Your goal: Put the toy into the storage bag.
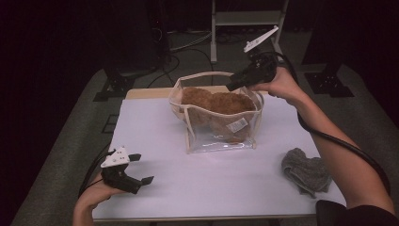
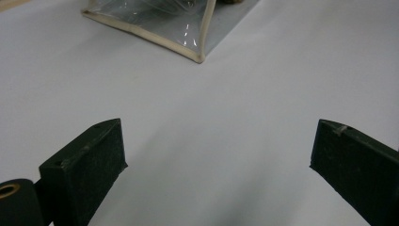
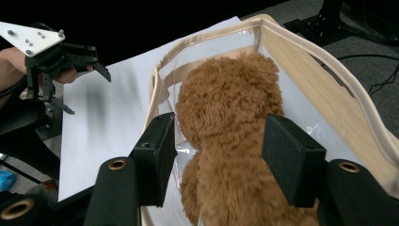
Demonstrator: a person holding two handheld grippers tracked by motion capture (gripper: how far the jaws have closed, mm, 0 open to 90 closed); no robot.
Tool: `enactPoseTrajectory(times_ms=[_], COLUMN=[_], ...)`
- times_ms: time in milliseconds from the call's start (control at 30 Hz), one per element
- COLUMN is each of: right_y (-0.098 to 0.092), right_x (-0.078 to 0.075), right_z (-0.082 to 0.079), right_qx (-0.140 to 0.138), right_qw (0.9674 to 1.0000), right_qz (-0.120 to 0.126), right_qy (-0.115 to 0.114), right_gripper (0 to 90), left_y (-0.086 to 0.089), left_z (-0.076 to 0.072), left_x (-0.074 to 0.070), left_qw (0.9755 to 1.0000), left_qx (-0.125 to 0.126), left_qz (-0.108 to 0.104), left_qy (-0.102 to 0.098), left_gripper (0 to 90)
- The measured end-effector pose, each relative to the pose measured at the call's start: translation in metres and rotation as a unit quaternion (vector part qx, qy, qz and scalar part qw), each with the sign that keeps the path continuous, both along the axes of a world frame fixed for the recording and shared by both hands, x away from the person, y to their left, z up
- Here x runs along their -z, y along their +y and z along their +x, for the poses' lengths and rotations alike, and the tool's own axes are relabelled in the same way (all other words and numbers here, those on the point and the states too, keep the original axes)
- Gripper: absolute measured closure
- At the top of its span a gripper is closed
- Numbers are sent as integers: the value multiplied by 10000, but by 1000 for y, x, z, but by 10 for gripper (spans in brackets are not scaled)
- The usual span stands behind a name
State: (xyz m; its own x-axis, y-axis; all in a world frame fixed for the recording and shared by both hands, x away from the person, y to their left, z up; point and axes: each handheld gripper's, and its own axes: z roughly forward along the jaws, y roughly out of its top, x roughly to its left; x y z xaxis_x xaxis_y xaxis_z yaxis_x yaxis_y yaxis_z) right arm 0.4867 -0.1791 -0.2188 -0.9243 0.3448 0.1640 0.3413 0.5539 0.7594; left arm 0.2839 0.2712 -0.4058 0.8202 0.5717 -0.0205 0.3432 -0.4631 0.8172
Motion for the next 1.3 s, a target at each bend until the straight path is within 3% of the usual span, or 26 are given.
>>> enactPoseTrajectory(times_ms=[833,1300], right_y=[-77,-115], right_x=[15,37], right_z=[-40,-60], right_qx=[540,841], right_qw=[9984,9959], right_qz=[139,280], right_qy=[63,185], right_gripper=[335,291], left_y=[0,-1], left_z=[1,1], left_x=[2,4], left_qw=[10000,10000], left_qx=[7,33], left_qz=[3,3], left_qy=[43,63], left_gripper=[30,30])
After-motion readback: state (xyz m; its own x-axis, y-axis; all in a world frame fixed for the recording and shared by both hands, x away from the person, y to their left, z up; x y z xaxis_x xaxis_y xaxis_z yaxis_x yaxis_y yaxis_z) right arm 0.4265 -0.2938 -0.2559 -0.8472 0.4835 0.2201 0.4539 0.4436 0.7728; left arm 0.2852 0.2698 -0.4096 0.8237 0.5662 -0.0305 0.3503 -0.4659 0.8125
